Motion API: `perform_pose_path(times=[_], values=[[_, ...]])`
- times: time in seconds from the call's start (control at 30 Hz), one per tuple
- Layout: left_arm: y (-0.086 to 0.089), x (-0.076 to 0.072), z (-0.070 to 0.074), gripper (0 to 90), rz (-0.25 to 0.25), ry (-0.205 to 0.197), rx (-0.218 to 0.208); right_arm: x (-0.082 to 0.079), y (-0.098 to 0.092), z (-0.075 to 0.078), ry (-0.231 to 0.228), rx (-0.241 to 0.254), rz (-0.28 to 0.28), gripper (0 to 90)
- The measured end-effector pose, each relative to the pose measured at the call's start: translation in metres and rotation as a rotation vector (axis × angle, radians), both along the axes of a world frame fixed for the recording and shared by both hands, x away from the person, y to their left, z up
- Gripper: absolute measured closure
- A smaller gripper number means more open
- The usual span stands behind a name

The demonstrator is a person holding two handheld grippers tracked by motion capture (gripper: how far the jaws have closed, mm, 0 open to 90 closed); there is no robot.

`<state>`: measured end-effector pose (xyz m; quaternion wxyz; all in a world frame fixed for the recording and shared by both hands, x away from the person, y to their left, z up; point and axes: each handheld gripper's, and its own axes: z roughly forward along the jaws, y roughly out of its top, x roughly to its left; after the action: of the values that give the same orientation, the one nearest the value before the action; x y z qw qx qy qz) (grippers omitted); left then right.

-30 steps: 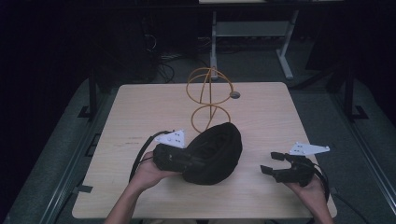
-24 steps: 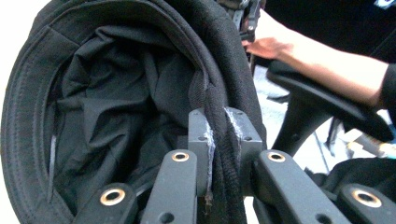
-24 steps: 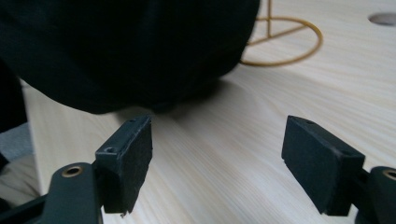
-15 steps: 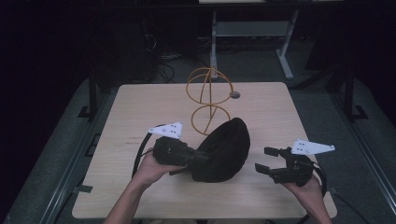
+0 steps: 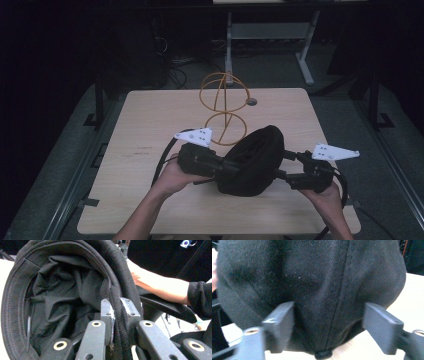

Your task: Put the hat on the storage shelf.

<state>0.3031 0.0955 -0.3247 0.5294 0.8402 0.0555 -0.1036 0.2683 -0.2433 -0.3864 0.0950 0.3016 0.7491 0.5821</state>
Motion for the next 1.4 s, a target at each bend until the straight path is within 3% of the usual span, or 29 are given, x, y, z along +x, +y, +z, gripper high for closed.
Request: perform_pose_path(times=[0.03,0.07,0.17,0.27,0.57,0.67,0.87,1.0,1.3,1.4], values=[[0.0,0.0,0.0,81.2,0.0,0.0,0.0,0.0,0.0,0.0,0.0,0.0,0.0,30.6],[-0.003,-0.001,0.001,81.1,-0.007,-0.004,-0.002,-0.001,-0.001,0.0,-0.019,0.005,-0.011,48.1],[-0.004,-0.001,0.002,81.2,-0.008,-0.006,-0.009,-0.001,-0.002,0.001,-0.04,0.014,-0.017,71.8],[-0.001,0.002,0.001,81.0,0.012,-0.01,-0.018,-0.002,-0.002,0.003,-0.058,0.015,-0.033,83.0],[0.01,0.004,-0.005,79.3,0.044,-0.004,-0.026,-0.006,-0.004,0.021,-0.096,0.028,-0.061,85.7],[0.015,0.006,-0.008,78.1,0.06,-0.003,-0.032,-0.007,-0.004,0.031,-0.111,0.058,-0.063,85.9],[0.019,0.006,-0.01,73.2,0.094,-0.005,-0.039,-0.007,-0.003,0.046,-0.137,0.074,-0.066,86.0],[0.022,0.007,-0.014,69.1,0.14,-0.023,0.004,-0.007,-0.001,0.059,-0.16,0.068,-0.062,86.2],[0.032,0.006,-0.02,63.3,0.181,-0.018,-0.003,-0.008,-0.002,0.076,-0.194,0.064,-0.084,86.3],[0.039,0.004,-0.021,59.8,0.204,-0.035,0.021,-0.007,-0.007,0.082,-0.193,0.048,-0.109,86.3]])
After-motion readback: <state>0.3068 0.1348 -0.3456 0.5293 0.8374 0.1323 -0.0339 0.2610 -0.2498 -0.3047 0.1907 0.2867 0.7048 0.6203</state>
